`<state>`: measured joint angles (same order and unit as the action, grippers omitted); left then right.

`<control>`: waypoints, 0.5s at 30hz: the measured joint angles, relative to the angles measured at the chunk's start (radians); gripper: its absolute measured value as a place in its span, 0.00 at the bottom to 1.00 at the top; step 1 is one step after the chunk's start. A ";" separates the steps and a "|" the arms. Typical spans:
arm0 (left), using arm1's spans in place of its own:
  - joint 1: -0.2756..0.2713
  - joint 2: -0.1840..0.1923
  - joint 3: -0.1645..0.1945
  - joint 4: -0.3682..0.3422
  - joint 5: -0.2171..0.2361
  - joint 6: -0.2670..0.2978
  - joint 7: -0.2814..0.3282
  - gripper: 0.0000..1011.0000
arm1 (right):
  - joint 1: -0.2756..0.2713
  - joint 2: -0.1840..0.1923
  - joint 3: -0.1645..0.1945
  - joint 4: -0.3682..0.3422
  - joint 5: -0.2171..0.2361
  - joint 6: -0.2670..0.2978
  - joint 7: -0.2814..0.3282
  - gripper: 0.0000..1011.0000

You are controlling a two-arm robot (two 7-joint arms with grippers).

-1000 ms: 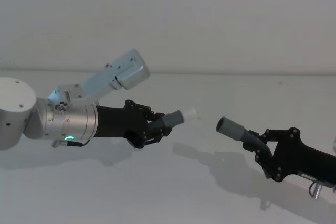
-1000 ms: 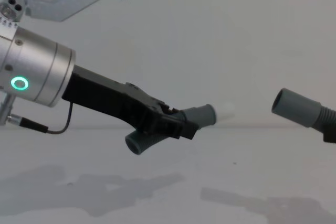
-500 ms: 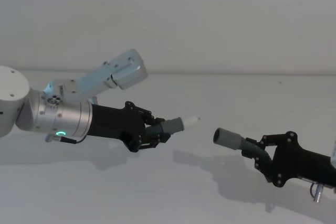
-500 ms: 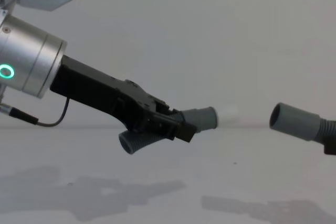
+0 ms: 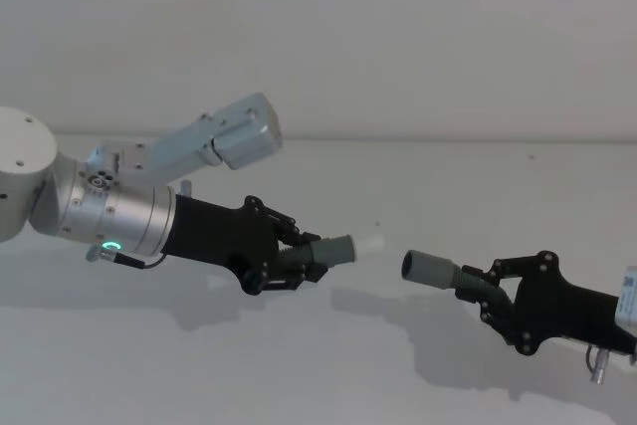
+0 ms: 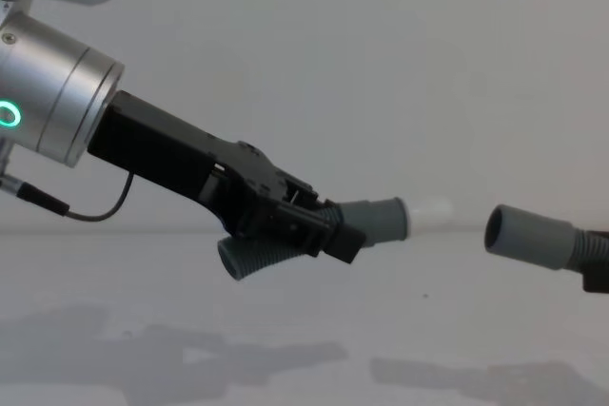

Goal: Use both hands to pick up one end of the pipe from the table, align the ends, and insert them.

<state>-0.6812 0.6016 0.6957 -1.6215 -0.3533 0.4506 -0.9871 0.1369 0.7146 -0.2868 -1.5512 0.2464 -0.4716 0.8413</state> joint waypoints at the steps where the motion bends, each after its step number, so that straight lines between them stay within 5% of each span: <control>1: -0.002 0.000 0.002 0.001 -0.001 -0.001 -0.005 0.34 | 0.000 0.000 -0.001 0.001 -0.002 -0.002 -0.001 0.16; 15: -0.027 0.000 0.039 0.019 -0.005 -0.007 -0.043 0.34 | 0.007 0.003 -0.014 0.008 -0.025 -0.017 -0.020 0.16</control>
<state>-0.7086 0.6020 0.7348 -1.6022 -0.3586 0.4441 -1.0296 0.1440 0.7174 -0.3012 -1.5435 0.2219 -0.4888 0.8216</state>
